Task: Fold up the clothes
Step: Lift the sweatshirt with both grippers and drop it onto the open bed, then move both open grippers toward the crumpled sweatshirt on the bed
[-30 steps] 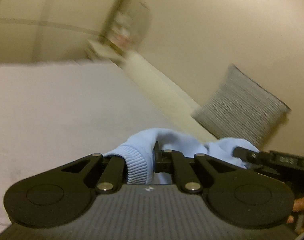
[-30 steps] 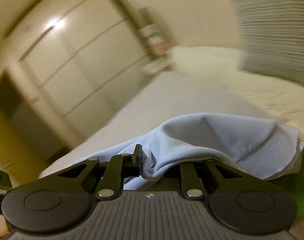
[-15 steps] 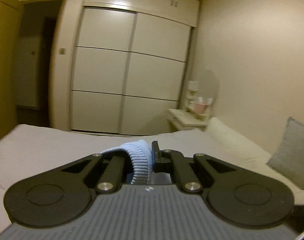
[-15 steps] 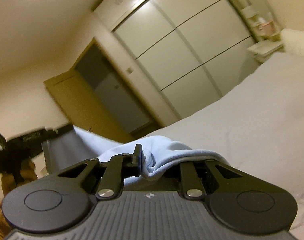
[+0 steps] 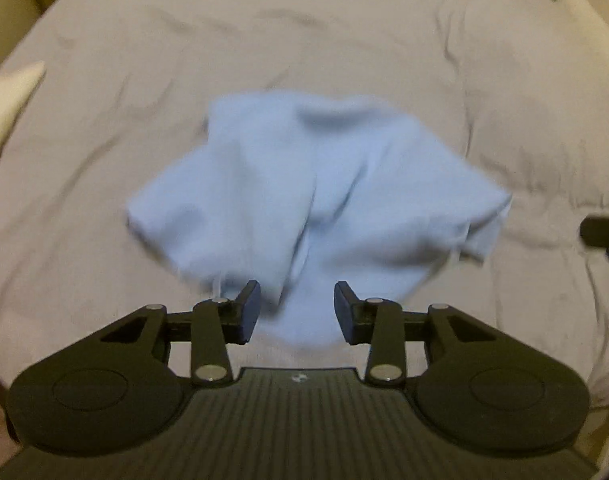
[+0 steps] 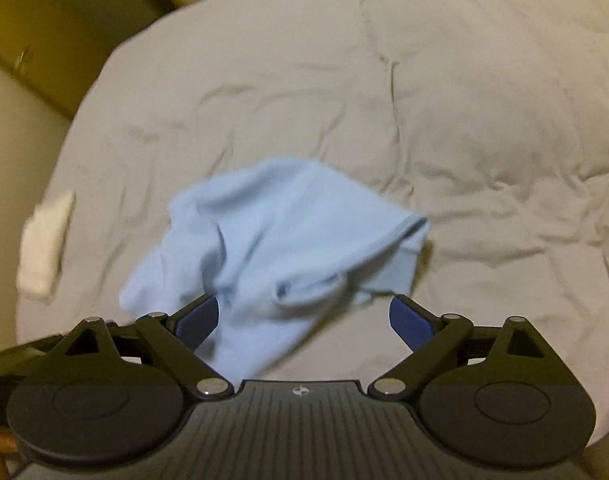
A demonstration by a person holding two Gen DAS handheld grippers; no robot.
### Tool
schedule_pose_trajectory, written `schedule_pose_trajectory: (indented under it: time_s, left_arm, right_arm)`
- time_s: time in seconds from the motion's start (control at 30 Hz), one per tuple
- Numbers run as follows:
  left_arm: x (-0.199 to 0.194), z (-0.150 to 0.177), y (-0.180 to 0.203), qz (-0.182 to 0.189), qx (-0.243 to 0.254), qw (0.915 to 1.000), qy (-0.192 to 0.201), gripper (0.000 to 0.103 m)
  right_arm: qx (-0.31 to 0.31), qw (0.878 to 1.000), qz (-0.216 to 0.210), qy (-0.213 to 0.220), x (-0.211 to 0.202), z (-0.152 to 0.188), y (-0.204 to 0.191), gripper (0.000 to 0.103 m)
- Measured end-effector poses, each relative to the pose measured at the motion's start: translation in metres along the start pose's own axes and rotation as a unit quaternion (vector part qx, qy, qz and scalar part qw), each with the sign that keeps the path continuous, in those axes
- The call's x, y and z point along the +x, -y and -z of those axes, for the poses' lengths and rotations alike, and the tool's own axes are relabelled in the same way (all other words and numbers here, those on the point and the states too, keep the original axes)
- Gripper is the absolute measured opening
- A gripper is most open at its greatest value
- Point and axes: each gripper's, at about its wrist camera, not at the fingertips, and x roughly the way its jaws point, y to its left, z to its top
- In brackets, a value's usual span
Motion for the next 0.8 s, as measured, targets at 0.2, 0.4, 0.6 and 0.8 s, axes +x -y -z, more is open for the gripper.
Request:
schedule_pose_trajectory:
  time_s: [0.2, 0.4, 0.6, 0.8]
  left_arm:
    - [-0.018, 0.051, -0.018, -0.029, -0.012, 0.9995, 0.003, 0.036]
    - [-0.047, 0.083, -0.029, -0.049, -0.039, 0.9975, 0.033, 0.037]
    - [-0.073, 0.105, -0.017, -0.058, -0.041, 0.9962, 0.049, 0.041]
    - [-0.099, 0.139, -0.001, -0.060, -0.050, 0.9946, 0.068, 0.041]
  right_arm:
    - [-0.062, 0.998, 0.018, -0.002, -0.005, 0.034, -0.021, 0.097]
    - [-0.136, 0.990, 0.012, 0.018, -0.010, 0.062, -0.046, 0.097]
    - [-0.179, 0.983, 0.014, 0.035, -0.026, 0.092, -0.057, 0.097]
    - [-0.205, 0.978, 0.019, 0.044, -0.046, 0.124, -0.052, 0.097]
